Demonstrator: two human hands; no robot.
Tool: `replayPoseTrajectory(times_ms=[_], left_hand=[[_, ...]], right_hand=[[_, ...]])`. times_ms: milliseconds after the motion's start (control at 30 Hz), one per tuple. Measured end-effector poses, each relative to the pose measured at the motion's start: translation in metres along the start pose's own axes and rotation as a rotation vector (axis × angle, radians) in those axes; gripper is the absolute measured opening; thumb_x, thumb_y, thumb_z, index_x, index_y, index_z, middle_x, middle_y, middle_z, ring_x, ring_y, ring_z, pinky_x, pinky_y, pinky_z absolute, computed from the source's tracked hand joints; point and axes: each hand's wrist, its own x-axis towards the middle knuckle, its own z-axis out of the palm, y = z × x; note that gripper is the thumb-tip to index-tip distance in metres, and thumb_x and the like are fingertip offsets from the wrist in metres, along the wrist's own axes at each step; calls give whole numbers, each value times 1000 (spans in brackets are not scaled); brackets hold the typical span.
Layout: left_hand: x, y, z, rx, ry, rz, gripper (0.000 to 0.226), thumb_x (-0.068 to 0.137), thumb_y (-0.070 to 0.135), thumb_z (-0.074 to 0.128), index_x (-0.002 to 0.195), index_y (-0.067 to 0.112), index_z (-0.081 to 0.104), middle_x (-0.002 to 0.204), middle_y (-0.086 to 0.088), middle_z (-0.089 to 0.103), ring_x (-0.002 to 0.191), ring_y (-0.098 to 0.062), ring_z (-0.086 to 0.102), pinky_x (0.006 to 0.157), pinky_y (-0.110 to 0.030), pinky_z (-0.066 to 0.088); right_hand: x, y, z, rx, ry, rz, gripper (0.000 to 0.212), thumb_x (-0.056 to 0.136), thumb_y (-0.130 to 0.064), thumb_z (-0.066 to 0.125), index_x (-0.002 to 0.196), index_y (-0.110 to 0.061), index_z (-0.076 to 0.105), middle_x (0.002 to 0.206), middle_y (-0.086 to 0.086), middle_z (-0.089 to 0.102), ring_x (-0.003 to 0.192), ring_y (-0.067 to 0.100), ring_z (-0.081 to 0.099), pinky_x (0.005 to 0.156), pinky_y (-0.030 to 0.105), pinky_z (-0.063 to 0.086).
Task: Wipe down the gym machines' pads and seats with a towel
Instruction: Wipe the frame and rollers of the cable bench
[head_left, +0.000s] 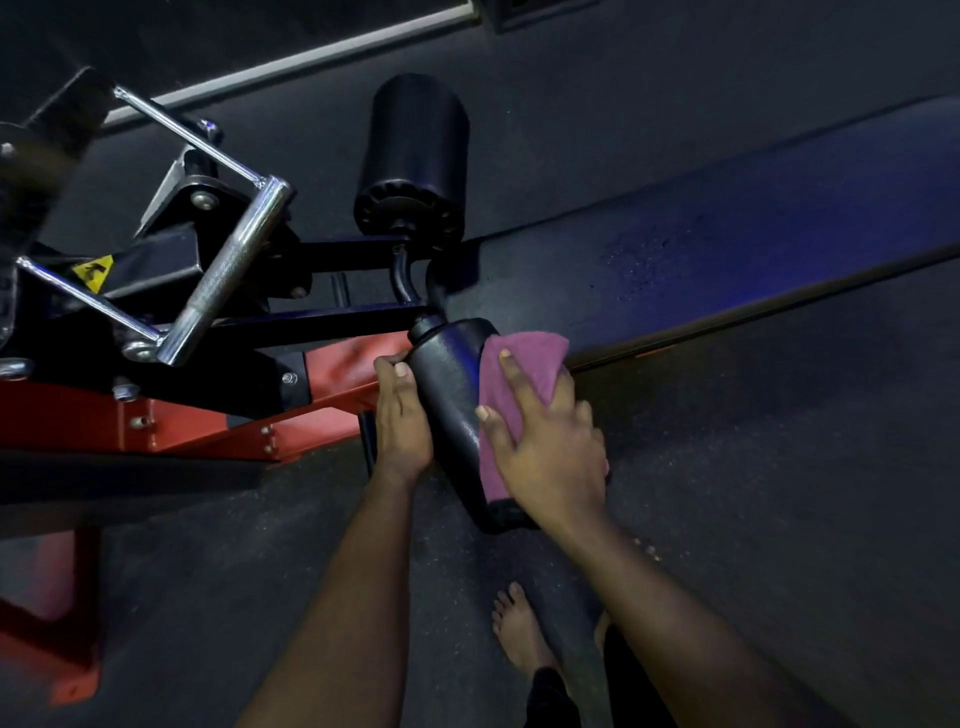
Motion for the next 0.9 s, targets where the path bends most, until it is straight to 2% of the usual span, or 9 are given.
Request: replayPoseTrajectory(times_ms=[100, 200, 267, 367, 500, 600, 700, 833, 900], left_hand=[[2, -1, -1, -6, 34, 20, 14, 111, 29, 24, 119, 22, 35, 92, 26, 35, 79, 37, 39, 76, 4, 27], [4, -7, -3, -1, 62, 42, 43, 103, 46, 23, 124, 13, 41, 98, 22, 48, 88, 27, 46, 84, -9, 37], [7, -14, -4, -6, 62, 48, 66, 98, 63, 22, 135, 11, 39, 116, 7, 58, 109, 7, 53, 102, -32, 42], [10, -26, -3, -67, 39, -5, 98, 86, 88, 22, 152, 16, 28, 151, -13, 44, 141, -24, 41, 119, -51, 32], [9, -26, -3, -125, 43, -47, 102, 84, 89, 24, 159, 20, 19, 159, -11, 35, 149, -23, 31, 123, -48, 26], [14, -32, -3, -147, 31, -65, 101, 85, 88, 26, 156, 16, 23, 158, -12, 36, 148, -24, 32, 122, -50, 26], [10, -25, -7, -84, 25, -23, 80, 92, 75, 23, 146, 18, 37, 147, 4, 48, 138, -6, 42, 117, -39, 32], [10, -18, -7, 132, 199, 113, 54, 102, 39, 25, 137, 6, 49, 143, -13, 47, 134, -29, 42, 111, -29, 28], [4, -7, 0, 148, 241, 109, 43, 106, 31, 30, 137, 8, 49, 140, -15, 52, 129, -30, 47, 98, -22, 28]], right_hand=[[35, 6, 3, 86, -47, 115, 65, 96, -76, 29, 155, -53, 15, 145, 13, 41, 116, 39, 53, 96, 46, 46], [79, 27, 9, 367, -282, 249, 68, 84, -88, 31, 145, -59, 36, 148, 3, 52, 126, 34, 56, 105, 42, 43], [86, 41, 10, 585, -314, 312, 76, 69, -95, 38, 136, -62, 48, 144, -5, 58, 123, 23, 60, 104, 39, 47], [57, 47, 6, 518, -278, 295, 63, 86, -85, 38, 142, -58, 45, 146, -3, 55, 130, 29, 55, 109, 42, 43], [23, 61, 14, 423, -167, 299, 57, 93, -77, 37, 147, -59, 36, 151, 4, 49, 133, 34, 51, 109, 43, 40], [64, 67, 21, 531, -315, 357, 57, 85, -82, 40, 135, -58, 51, 141, 1, 60, 120, 29, 61, 101, 41, 49], [101, 56, 22, 704, -370, 334, 52, 89, -72, 51, 126, -39, 67, 133, 3, 65, 115, 27, 65, 90, 34, 51], [90, 38, 5, 452, -175, 46, 47, 102, -62, 40, 148, -52, 42, 154, 1, 48, 137, 31, 48, 112, 41, 40], [58, 30, -2, 293, -73, -108, 52, 101, -63, 40, 151, -59, 27, 155, 4, 40, 130, 35, 50, 104, 44, 45]])
